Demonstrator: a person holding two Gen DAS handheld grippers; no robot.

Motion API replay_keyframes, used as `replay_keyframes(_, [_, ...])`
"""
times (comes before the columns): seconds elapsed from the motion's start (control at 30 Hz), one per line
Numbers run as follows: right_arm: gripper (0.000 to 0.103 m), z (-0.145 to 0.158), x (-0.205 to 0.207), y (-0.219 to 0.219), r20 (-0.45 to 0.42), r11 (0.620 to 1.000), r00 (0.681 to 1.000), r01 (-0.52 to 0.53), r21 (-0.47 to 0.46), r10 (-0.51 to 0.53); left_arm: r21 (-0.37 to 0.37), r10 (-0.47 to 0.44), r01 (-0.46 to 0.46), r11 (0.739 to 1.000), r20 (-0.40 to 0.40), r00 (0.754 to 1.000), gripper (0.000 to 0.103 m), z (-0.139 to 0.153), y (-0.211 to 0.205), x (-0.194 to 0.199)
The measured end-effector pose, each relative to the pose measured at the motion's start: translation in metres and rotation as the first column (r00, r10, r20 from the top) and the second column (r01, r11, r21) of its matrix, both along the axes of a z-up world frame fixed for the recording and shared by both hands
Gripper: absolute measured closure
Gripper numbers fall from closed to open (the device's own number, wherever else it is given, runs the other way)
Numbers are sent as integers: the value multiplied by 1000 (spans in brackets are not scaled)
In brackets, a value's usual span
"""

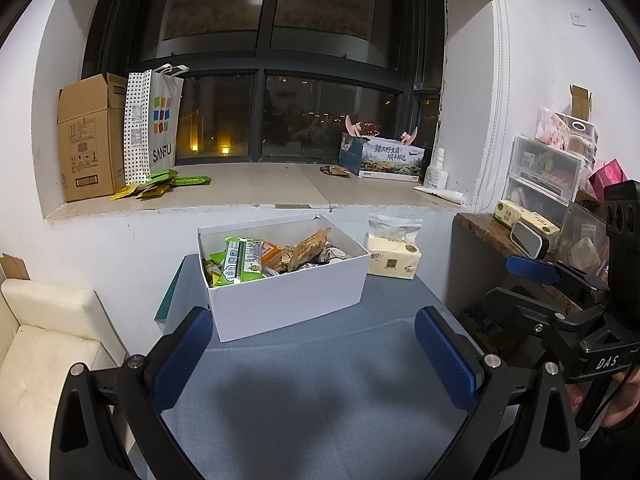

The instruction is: Organize snacks

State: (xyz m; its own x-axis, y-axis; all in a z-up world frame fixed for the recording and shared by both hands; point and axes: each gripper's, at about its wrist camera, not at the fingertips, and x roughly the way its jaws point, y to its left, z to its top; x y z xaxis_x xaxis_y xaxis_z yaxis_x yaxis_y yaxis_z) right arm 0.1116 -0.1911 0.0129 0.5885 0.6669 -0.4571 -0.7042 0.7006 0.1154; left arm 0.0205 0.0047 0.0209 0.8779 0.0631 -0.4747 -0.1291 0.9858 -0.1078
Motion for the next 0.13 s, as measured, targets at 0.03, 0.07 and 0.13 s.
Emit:
replay_keyframes(0.03, [0, 0, 0, 0, 0, 1000, 1000, 0, -1, 0, -4, -3, 3, 1000, 0, 1000, 0, 0, 0, 0])
replay_keyframes(0.07, [0, 0, 0, 0, 1, 1000, 1000, -1, -1, 1, -11, -6, 6, 1000, 0, 1000, 0, 0, 1, 0])
replay_keyframes(0.13, [0, -1, 0, 0, 1, 1000, 1000, -3, -2, 3, -18, -6, 6, 1000, -2, 1000, 0, -1, 1, 0])
